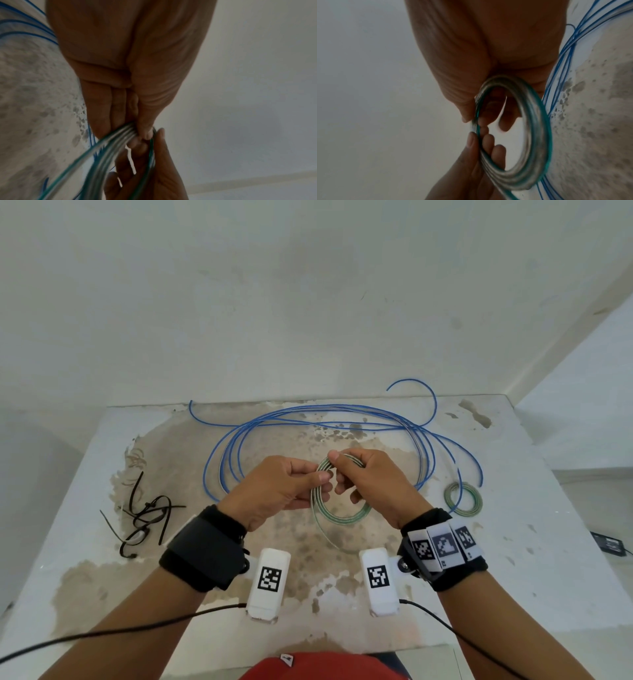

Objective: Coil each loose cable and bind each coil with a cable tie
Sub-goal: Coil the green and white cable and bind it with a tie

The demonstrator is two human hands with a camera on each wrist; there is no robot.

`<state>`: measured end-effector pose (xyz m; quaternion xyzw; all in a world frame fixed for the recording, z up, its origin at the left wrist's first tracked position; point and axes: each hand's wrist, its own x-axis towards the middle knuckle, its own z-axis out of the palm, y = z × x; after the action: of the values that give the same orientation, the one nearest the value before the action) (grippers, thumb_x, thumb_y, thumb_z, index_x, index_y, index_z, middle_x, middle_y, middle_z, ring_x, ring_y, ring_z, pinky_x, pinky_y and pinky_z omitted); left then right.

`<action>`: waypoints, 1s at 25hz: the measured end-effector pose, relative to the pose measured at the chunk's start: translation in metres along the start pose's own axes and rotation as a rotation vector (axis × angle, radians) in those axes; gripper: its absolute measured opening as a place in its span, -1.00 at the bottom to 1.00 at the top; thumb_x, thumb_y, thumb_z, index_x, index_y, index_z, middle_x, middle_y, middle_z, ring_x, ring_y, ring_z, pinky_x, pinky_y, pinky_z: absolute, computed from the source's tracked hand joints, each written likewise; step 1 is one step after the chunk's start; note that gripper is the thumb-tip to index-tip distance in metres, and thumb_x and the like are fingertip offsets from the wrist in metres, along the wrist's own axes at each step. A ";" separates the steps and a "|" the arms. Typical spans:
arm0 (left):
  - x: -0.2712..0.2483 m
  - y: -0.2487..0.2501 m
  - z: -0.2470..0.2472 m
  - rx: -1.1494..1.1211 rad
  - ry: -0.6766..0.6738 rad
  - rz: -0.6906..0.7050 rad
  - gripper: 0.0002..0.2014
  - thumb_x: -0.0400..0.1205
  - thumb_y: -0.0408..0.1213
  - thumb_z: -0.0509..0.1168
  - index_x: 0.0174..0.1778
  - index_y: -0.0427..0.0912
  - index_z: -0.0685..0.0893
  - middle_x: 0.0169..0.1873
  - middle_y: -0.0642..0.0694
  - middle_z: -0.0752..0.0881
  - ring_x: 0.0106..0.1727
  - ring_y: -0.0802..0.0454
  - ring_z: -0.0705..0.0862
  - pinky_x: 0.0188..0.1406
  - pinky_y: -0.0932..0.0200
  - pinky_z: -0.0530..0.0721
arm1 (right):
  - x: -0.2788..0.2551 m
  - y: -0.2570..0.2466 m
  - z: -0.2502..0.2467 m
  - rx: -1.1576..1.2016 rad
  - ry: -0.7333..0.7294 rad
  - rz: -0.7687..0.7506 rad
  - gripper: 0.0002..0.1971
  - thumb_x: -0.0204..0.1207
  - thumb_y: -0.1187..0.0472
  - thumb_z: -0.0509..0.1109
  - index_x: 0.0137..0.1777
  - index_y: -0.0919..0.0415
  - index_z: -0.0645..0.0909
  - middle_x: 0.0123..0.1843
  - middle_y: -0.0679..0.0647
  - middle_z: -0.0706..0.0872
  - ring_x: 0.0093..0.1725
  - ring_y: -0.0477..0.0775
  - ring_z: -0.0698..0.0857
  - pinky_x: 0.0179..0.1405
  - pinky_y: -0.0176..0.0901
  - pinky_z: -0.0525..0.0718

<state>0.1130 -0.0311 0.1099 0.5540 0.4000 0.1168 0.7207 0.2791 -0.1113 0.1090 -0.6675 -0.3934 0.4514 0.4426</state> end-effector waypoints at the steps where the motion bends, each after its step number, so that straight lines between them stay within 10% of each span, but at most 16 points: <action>1: 0.002 0.001 -0.001 -0.035 0.054 0.029 -0.79 0.64 -0.24 0.44 0.12 -0.26 0.80 -0.09 -0.16 0.87 -0.04 0.00 0.86 -0.11 0.27 0.77 | 0.001 0.002 -0.002 -0.003 0.037 0.019 -0.70 0.72 -0.12 0.31 0.00 0.06 0.76 -0.18 -0.07 0.79 -0.18 -0.06 0.76 -0.17 -0.13 0.65; 7: 0.016 0.008 -0.011 -0.609 0.346 0.147 -0.87 0.73 -0.19 0.32 -0.08 -0.09 0.74 -0.22 0.02 0.83 -0.13 0.20 0.82 -0.13 0.32 0.76 | -0.007 0.022 -0.001 0.415 0.093 0.160 -0.43 0.48 -0.37 0.28 0.21 0.05 0.75 0.11 -0.05 0.85 0.02 0.02 0.78 0.02 -0.06 0.61; 13: 0.018 0.009 -0.002 -0.697 0.366 0.135 -0.88 0.72 -0.21 0.33 -0.08 -0.11 0.74 -0.23 0.03 0.84 -0.13 0.20 0.83 -0.14 0.32 0.77 | 0.000 0.013 0.026 0.601 0.119 0.028 -0.81 0.74 0.08 0.31 0.03 0.10 0.74 0.04 -0.04 0.83 0.00 0.00 0.78 -0.05 -0.15 0.60; 25: 0.021 0.024 -0.034 -0.804 0.503 0.132 -0.90 0.72 -0.29 0.34 -0.09 -0.14 0.73 -0.33 0.03 0.85 -0.27 0.21 0.82 -0.26 0.32 0.78 | -0.008 0.024 0.028 0.495 0.025 -0.062 -0.73 0.52 -0.07 0.35 -0.01 0.11 0.74 0.08 0.00 0.85 -0.04 -0.06 0.77 0.01 -0.14 0.61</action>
<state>0.1094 0.0140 0.1198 0.2101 0.4491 0.4382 0.7498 0.2532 -0.1187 0.0829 -0.5321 -0.2857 0.5120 0.6108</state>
